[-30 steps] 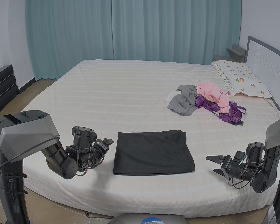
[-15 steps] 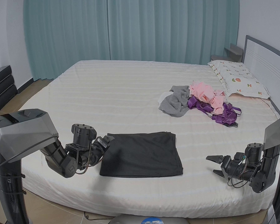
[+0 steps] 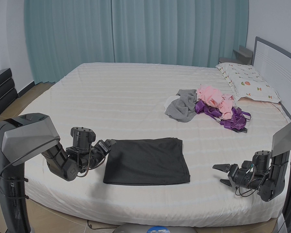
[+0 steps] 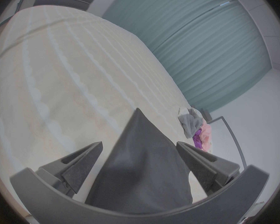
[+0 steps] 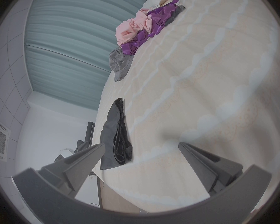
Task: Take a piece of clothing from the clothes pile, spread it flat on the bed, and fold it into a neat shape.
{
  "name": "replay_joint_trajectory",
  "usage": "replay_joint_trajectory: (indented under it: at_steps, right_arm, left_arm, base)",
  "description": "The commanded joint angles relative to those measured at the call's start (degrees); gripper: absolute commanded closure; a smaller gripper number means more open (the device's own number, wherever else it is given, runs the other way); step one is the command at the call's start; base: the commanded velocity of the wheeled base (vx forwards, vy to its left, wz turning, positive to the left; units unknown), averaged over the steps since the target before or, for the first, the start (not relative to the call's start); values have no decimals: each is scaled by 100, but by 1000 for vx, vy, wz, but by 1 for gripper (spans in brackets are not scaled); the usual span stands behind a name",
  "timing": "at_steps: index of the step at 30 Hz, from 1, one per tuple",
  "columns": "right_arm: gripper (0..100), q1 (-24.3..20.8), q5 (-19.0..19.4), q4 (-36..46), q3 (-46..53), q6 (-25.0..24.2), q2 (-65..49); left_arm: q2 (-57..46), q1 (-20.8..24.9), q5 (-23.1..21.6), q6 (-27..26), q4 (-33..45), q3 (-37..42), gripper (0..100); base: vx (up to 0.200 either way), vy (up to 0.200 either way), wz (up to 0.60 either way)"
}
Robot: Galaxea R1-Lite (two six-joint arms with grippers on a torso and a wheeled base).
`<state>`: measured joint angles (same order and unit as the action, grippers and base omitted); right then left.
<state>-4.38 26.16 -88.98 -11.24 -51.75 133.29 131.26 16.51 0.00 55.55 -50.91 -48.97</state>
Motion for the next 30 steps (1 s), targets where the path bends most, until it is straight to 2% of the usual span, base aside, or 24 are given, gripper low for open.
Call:
replay_joint_trajectory:
  at_steps: [1,2,5,11,29,30]
  right_arm:
    - [0,-11,3,-49,-1,7,39]
    - [0,-11,3,-49,-1,7,39]
    - [0,-11,3,-49,-1,7,39]
    - [0,-19,12,-49,-1,7,39]
    - [0,-72,-6,-49,8,7,39]
    - [0,-72,-6,-49,8,7,39]
  left_arm:
    - [304,-7,-105,-27,-104,19,0]
    - [471,11,-246,-27,-543,89,0]
    - [506,37,-255,-80,-833,124,0]
    - [673,54,-246,-352,-886,124,0]
    - [787,186,-229,-361,-1211,151,0]
    - [787,186,-229,-361,-1211,151,100]
  base:
    - [0,0,0]
    - [0,0,0]
    - [0,0,0]
    - [0,0,0]
    - [0,0,0]
    - [0,0,0]
